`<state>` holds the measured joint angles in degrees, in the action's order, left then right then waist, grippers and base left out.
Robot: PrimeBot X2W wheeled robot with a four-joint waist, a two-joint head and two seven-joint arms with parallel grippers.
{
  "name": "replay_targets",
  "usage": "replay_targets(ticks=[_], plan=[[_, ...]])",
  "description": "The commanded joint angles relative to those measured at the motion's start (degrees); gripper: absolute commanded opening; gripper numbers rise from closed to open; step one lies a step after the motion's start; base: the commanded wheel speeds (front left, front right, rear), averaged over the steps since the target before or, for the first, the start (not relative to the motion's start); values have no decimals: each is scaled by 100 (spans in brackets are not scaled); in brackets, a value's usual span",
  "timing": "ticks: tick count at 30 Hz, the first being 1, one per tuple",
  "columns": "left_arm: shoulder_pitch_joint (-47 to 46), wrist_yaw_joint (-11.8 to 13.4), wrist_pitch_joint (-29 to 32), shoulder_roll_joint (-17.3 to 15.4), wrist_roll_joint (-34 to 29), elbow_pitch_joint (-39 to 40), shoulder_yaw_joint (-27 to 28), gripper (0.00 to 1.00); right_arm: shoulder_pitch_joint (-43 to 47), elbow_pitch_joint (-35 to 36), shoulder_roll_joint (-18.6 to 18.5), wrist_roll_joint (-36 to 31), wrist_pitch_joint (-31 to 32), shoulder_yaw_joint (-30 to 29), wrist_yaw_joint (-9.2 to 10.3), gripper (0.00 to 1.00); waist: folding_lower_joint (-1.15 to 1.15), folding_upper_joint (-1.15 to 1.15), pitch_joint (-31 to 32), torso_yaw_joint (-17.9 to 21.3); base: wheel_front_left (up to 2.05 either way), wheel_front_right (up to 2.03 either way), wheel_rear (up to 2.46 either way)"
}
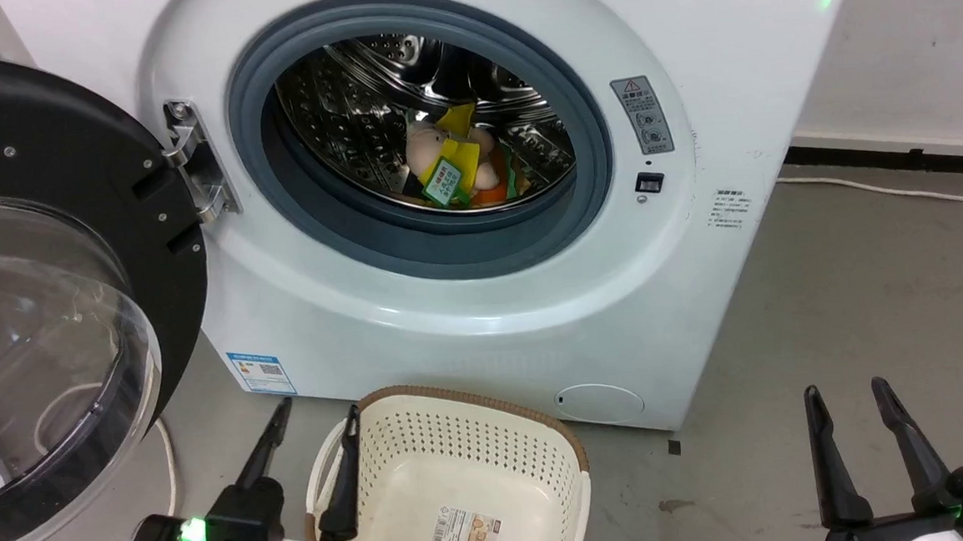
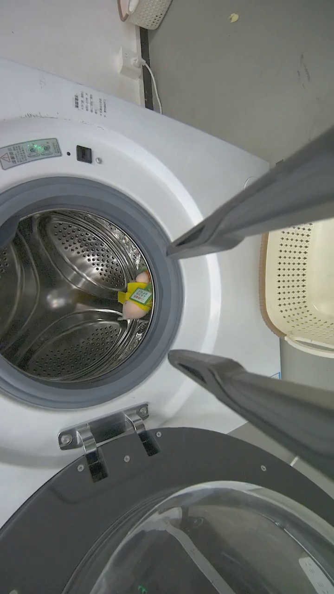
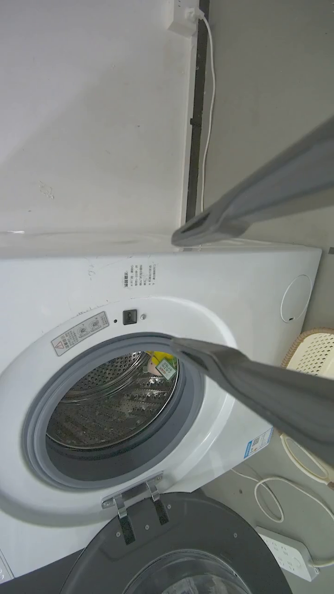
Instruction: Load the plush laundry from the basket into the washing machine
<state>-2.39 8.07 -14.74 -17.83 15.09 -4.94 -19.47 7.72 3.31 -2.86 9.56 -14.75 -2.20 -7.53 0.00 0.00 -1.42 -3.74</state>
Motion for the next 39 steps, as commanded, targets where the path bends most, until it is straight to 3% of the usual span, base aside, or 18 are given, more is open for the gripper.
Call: replay_targets(ticks=[1, 2, 39], plan=[[-23, -81, -26, 43, -69, -41, 18, 100, -27, -32, -1, 5, -25, 8, 4, 100, 0, 0, -12, 5, 0, 0, 0], [-1, -69, 7, 35, -45, -32, 6, 0, -4, -17, 0, -1, 3, 7, 0, 0, 0, 0, -11, 5, 0, 0, 0], [64, -268, 405, 435, -436, 111, 522, 0, -211, -102, 0, -259, 401, 64, 1, 0, 0, 0, 30, 105, 0, 0, 0]])
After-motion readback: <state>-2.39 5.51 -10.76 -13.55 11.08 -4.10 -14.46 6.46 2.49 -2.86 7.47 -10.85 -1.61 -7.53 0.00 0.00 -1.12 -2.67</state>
